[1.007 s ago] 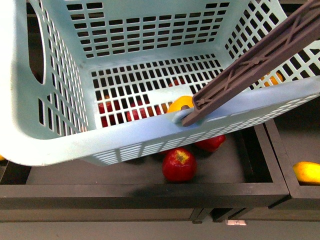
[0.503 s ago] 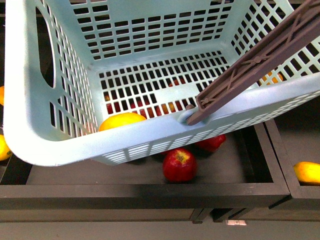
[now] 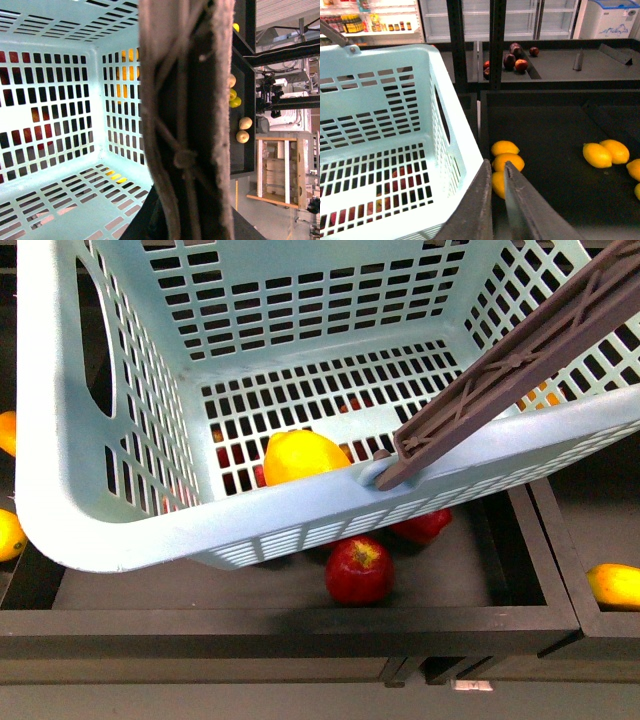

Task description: Pick lemon and mango into basket

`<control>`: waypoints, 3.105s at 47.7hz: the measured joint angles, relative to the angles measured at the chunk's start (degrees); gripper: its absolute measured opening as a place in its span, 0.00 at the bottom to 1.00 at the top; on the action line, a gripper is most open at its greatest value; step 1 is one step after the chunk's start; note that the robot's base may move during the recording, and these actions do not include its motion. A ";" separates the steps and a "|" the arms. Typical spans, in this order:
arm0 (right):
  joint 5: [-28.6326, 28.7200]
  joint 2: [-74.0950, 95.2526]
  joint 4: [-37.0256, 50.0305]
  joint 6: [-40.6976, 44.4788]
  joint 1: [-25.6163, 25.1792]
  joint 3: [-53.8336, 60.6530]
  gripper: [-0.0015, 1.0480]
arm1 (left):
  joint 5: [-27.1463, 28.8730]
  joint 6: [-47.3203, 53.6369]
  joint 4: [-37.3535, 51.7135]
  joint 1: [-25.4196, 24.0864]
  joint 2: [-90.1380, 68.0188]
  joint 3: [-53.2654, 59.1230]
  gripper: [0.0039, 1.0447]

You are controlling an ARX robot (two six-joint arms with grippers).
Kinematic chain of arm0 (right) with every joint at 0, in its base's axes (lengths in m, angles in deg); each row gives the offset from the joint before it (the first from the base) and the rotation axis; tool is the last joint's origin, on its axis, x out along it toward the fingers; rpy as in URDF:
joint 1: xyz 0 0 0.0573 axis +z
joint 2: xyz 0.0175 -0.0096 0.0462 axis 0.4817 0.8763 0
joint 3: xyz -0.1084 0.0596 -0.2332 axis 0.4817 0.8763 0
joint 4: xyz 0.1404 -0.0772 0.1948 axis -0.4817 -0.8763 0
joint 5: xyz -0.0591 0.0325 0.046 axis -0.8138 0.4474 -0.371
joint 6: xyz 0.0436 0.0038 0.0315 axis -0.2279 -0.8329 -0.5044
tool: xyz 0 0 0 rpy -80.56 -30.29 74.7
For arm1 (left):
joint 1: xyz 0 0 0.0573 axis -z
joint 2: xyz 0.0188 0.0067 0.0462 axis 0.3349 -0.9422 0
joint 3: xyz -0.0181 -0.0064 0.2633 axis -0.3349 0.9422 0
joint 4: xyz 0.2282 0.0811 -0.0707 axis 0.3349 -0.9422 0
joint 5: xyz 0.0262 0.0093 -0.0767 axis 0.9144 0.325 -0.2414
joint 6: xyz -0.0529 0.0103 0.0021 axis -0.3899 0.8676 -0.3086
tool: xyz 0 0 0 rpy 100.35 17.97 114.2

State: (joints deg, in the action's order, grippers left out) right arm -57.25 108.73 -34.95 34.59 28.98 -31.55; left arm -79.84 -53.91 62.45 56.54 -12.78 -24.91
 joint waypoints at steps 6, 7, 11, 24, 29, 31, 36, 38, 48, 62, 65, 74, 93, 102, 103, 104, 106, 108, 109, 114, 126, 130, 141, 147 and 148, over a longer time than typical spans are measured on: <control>0.00 -0.24 0.00 0.00 0.00 0.09 0.29 | -0.04 0.00 0.00 0.00 0.00 0.00 0.04; 0.00 -0.24 0.00 0.00 0.00 0.09 0.34 | -0.04 -0.02 0.00 0.00 0.00 0.00 0.04; 0.00 -0.24 0.00 0.00 0.00 0.09 0.51 | -0.04 -0.02 0.00 0.00 0.00 0.00 0.04; -0.09 -0.28 0.00 -0.02 -0.04 0.09 0.90 | -0.02 -0.02 0.00 0.04 0.00 0.00 0.04; -0.11 -0.33 -0.02 -0.02 -0.17 0.17 0.91 | -0.35 0.15 0.00 0.59 0.00 0.00 0.04; -0.07 -0.42 -0.02 -0.02 -0.20 0.17 0.91 | -0.74 0.09 0.00 0.68 0.00 0.00 0.04; -0.07 -0.44 -0.02 -0.02 -0.22 0.17 0.92 | -0.77 -0.48 0.00 0.66 0.00 0.00 0.04; -0.04 -0.48 -0.02 -0.02 -0.20 0.17 0.92 | -0.63 -0.26 0.02 0.66 0.00 -0.02 0.04; 0.04 -0.50 -0.07 -0.02 -0.20 0.24 0.92 | -0.17 -0.15 0.02 0.37 0.00 0.00 0.04; 0.00 -0.50 -0.13 -0.02 -0.20 0.31 0.92 | -0.24 0.11 0.00 0.00 0.00 0.00 0.04; 0.02 -0.50 -0.13 0.00 -0.20 0.31 0.92 | -0.42 -0.09 0.00 0.00 0.00 0.00 0.04; 0.00 -0.55 -0.15 -0.02 -0.20 0.33 0.92 | 0.04 -0.04 0.00 -0.02 0.00 0.00 0.04; 0.04 -0.50 -0.15 0.00 -0.20 0.28 0.92 | -0.20 -0.09 0.00 -0.02 0.00 0.00 0.04; 0.07 -0.50 -0.15 0.00 -0.20 0.31 0.92 | -0.15 0.11 0.00 0.00 0.00 0.00 0.04; 0.07 -0.50 -0.15 0.00 -0.20 0.31 0.92 | -0.15 0.09 0.00 0.00 0.00 0.00 0.04; 0.04 -0.55 -0.15 0.00 -0.20 0.31 0.92 | -0.22 -0.02 0.00 -0.02 0.00 0.00 0.04; 0.13 -0.50 -0.15 0.00 -0.20 0.31 0.92 | -0.13 -0.09 0.00 -0.07 0.02 0.00 0.04; 0.13 -0.52 -0.15 -0.02 -0.20 0.31 0.92 | 0.22 0.11 0.00 -0.04 0.02 0.00 0.04; -0.04 -0.50 -0.15 0.00 -0.20 0.31 0.92 | 0.22 0.22 0.00 -0.04 0.00 0.00 0.04; 0.46 -0.48 -0.15 0.00 -0.15 0.31 0.92 | -0.04 0.13 0.00 -0.33 0.02 0.00 0.04; -0.66 -0.39 -0.81 -0.59 0.00 0.11 0.92 | 0.74 0.94 0.00 -0.83 0.20 0.00 0.04; -16.76 2.86 -27.65 -11.96 -0.15 -10.08 0.92 | 0.39 0.42 0.00 -0.35 0.17 0.00 0.04; -16.61 15.63 -50.82 -30.73 -17.11 -21.53 0.92 | -0.63 -0.39 0.00 0.17 0.13 0.00 0.04; -14.14 27.82 -47.41 -35.80 -22.93 -26.40 0.92 | 0.02 -0.07 0.00 0.07 0.13 0.00 0.04; -14.23 30.77 -46.42 -36.65 -23.41 -27.50 0.92 | 0.22 -0.04 0.00 -0.02 0.13 0.00 0.04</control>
State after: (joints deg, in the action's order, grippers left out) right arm -71.47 139.51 -81.38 -2.07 5.58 -59.04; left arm -79.62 -53.95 62.45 56.52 -12.65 -24.91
